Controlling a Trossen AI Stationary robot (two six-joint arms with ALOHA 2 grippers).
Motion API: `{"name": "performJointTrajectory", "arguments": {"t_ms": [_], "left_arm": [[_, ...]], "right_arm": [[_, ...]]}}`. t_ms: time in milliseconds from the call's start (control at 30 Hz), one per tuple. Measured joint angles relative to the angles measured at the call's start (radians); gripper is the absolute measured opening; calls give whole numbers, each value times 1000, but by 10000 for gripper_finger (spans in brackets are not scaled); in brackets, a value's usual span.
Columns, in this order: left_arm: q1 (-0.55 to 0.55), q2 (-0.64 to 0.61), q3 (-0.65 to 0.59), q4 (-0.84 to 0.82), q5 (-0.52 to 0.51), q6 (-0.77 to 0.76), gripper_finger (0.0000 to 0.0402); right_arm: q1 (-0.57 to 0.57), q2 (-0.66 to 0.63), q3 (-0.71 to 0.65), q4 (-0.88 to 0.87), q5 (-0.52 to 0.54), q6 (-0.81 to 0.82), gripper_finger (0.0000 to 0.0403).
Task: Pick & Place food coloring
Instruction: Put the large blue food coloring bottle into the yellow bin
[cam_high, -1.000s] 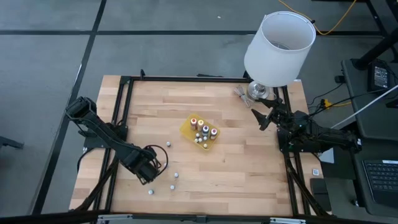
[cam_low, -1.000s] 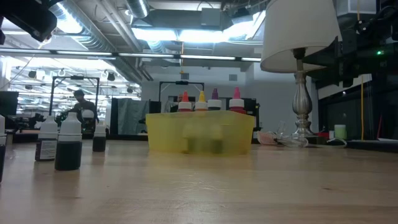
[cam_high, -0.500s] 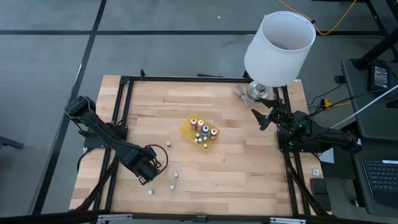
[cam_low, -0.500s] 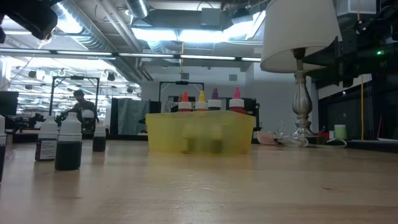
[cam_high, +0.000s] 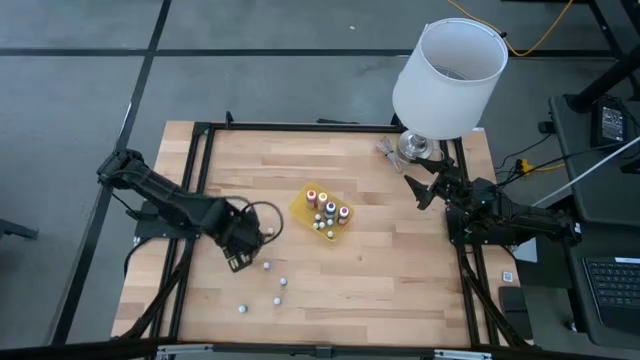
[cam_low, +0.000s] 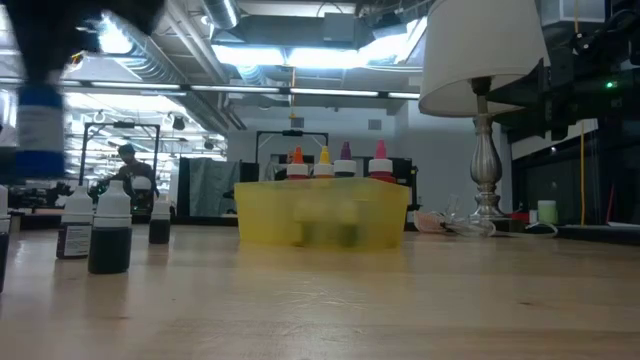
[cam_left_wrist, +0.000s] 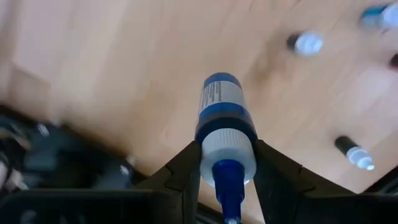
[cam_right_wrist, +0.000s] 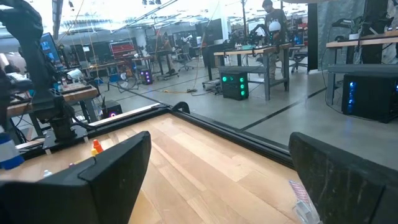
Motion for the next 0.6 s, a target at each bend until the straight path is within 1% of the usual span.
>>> {"name": "performJointTrajectory", "arguments": {"t_ms": [167, 300, 433, 600], "left_arm": [[119, 2, 83, -26, -56, 202, 117], [216, 20, 140, -26, -75, 340, 117], [299, 70, 204, -35, -76, 450, 117], [370, 158, 300, -48, -92, 548, 117]], "right_arm": [[0, 0, 0, 0, 0, 0, 381], [0, 0, 0, 0, 0, 0, 381], [0, 0, 0, 0, 0, 0, 381], [0, 0, 0, 0, 0, 0, 381]]}}
